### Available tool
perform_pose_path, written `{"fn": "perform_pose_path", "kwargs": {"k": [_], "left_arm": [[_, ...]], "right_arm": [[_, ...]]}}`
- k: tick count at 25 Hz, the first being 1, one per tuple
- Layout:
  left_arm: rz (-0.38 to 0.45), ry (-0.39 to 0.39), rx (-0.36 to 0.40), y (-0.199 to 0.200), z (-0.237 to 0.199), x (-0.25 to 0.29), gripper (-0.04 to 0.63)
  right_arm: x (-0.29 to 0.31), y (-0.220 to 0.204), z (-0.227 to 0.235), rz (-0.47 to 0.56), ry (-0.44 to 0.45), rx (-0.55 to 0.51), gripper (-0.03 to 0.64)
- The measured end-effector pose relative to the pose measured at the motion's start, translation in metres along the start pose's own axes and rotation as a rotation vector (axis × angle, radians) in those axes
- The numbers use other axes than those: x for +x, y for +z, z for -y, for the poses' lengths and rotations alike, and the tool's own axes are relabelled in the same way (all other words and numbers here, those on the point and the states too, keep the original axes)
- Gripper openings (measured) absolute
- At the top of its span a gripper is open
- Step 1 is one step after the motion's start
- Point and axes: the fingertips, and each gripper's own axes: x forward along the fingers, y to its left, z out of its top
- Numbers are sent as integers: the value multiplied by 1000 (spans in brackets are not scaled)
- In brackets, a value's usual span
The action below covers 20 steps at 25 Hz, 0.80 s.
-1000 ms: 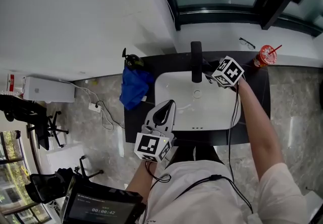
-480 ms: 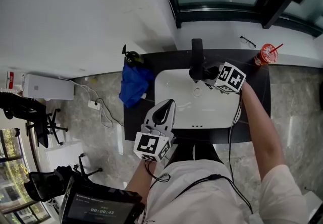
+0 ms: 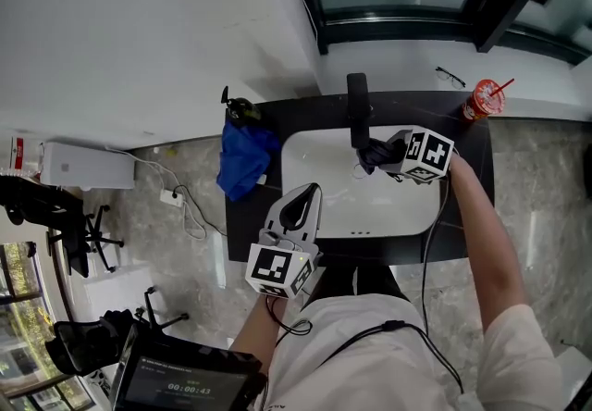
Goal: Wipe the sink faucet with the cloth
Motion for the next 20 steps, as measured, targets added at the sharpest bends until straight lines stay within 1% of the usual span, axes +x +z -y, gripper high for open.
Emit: {"fn": "perform_pose_path", "kwargs": {"k": [3,5,6,9,11,13,16,20], "left_arm": [[0,6,-2,-1,-2,-1,-8],[1,8,-2,-1,-3,-1,-8],[2,9,-2,-1,-3,-2,-8],[2,12,-1,0,-5,-2,-8],[3,14,0,1,-6,0,-8],[1,15,1,2,-5,1,-8],[1,15,0,3,-4,2,-8],[4,19,1,3,-6,2,-8]], "right_arm": [[1,-22,8,-114,7,6,97],[5,-36,12,-154,-4,30,97],[5,-39,17,-140,-28,54,97],[1,-28,43,-19,-139,135,97],[-3,-16,57,38,-184,156,97],[-6,0,67,76,-205,148,98],[-8,26,74,134,-208,126,98],[-7,43,75,136,-231,32,98]]}}
